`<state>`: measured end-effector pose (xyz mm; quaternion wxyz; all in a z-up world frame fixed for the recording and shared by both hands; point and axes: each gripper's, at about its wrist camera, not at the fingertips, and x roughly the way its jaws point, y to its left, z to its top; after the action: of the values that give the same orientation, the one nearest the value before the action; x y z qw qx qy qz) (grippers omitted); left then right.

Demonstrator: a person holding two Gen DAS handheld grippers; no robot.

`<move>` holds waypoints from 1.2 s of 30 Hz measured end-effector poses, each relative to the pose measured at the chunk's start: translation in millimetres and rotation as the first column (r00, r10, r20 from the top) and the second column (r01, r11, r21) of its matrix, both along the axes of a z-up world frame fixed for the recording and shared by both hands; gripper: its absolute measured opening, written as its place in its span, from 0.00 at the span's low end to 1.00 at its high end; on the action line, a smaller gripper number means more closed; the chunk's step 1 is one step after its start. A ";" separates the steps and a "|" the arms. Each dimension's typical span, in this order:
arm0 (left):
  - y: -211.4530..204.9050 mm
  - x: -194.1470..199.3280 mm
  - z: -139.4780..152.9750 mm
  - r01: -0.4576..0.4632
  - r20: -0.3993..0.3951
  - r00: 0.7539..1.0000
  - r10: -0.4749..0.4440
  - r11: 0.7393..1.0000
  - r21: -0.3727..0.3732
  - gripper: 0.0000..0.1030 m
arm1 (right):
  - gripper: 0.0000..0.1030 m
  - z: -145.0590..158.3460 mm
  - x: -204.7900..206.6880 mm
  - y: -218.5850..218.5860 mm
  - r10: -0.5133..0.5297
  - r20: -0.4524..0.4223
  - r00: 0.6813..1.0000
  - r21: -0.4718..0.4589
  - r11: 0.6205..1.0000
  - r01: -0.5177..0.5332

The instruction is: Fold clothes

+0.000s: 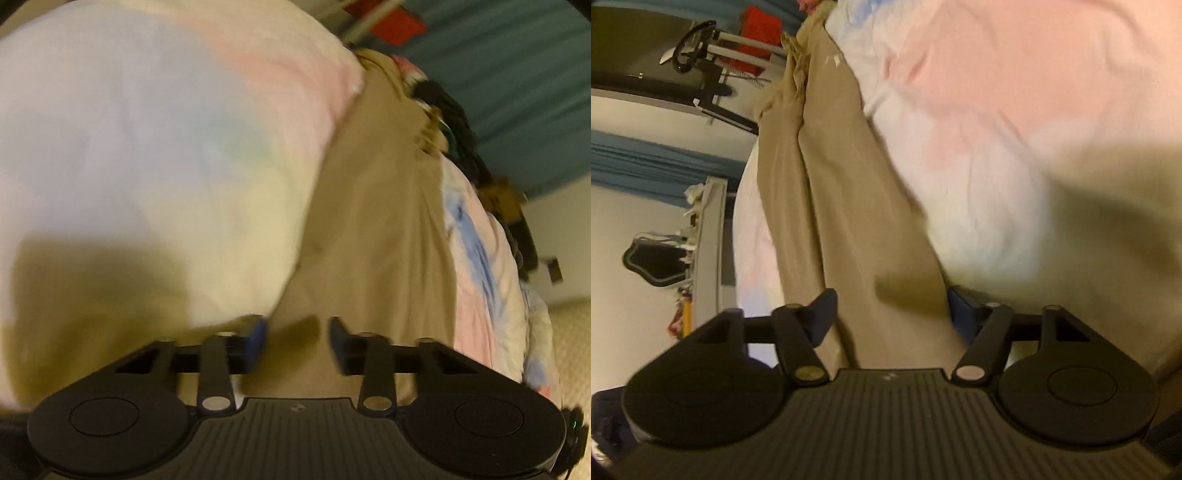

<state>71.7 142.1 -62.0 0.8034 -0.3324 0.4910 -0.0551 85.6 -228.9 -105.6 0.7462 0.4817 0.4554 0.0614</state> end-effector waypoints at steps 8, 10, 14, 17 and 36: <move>-6.1 10.9 -13.3 0.045 -0.080 0.995 -0.051 0.996 -0.073 0.47 | 0.62 3.5 1.7 14.1 0.045 -0.044 0.998 -0.095 0.994 -0.049; -8.7 12.7 -14.3 0.069 -0.095 0.993 -0.077 0.994 -0.089 0.44 | 0.63 3.4 0.0 17.8 0.088 -0.048 0.995 -0.094 0.991 -0.092; -11.0 16.2 -16.7 0.084 -0.129 0.987 -0.097 0.991 -0.100 0.15 | 0.35 9.4 2.4 25.2 0.167 -0.090 0.982 -0.078 0.982 -0.174; -12.4 15.8 -10.9 0.087 -0.110 0.989 -0.099 0.990 -0.108 0.08 | 0.13 19.8 0.2 26.4 0.195 -0.086 0.977 -0.102 0.974 -0.203; -15.7 -30.1 145.2 0.129 0.293 0.955 -0.057 0.964 -0.233 0.06 | 0.10 194.1 -34.8 -6.8 0.180 0.390 0.903 -0.168 0.978 -0.123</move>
<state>41.6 126.5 83.2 0.8137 -0.3956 0.3754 -0.2013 50.8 -235.8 88.6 0.8486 0.3686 0.3310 0.1855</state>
